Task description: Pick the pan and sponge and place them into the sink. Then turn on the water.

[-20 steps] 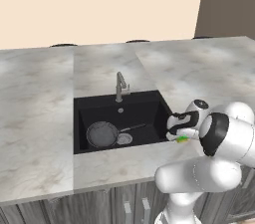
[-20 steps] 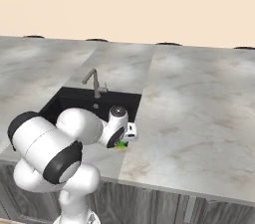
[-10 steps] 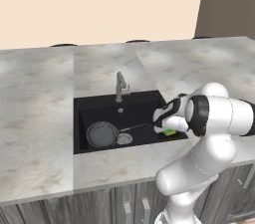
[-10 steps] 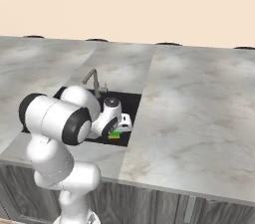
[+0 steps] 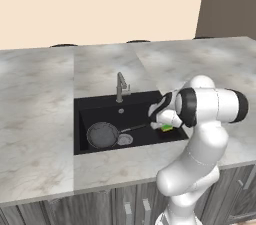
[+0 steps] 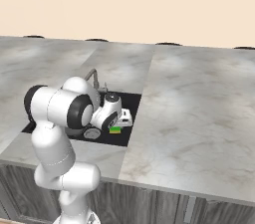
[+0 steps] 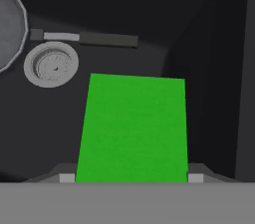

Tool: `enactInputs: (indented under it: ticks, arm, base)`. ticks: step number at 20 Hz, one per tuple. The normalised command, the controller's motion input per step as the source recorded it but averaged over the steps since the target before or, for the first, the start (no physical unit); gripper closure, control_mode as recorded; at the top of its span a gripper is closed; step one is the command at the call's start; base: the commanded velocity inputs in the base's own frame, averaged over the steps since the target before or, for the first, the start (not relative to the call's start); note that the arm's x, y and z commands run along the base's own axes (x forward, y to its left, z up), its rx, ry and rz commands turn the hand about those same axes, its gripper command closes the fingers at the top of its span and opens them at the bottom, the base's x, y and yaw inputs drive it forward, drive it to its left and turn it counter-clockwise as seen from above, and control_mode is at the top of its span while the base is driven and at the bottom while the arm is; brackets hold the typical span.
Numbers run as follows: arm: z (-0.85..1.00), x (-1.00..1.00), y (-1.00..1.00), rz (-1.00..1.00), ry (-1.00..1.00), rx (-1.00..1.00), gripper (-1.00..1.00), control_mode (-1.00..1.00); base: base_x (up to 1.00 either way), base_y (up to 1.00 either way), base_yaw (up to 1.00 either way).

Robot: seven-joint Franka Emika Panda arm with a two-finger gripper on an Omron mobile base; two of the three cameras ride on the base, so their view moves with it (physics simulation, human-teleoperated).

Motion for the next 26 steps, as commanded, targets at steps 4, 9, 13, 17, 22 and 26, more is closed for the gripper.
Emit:
enactInputs:
  ticks: [4,9,13,17,22,26]
  arm:
    - [-0.05,0.42,0.01,0.00,0.00,-0.01,1.00,-1.00]
    - [-0.15,0.37,0.00,0.00,-0.03,0.00,1.00,-1.00]
    - [-0.27,0.38,0.00,0.00,-0.05,0.00,1.00,-1.00]
    - [-0.41,0.47,0.01,0.00,-0.04,0.00,1.00,-1.00]
    - [-0.49,0.53,0.03,0.00,-0.01,0.00,1.00,-1.00]
    - [-0.48,0.43,0.06,0.00,0.00,0.00,1.00,-1.00]
  base:
    - [0.00,0.00,0.00]
    - [0.00,0.00,0.00]
    - [0.00,0.00,0.00]
    - [0.00,0.00,0.00]
    - [0.00,0.00,0.00]
    - [0.00,0.00,0.00]
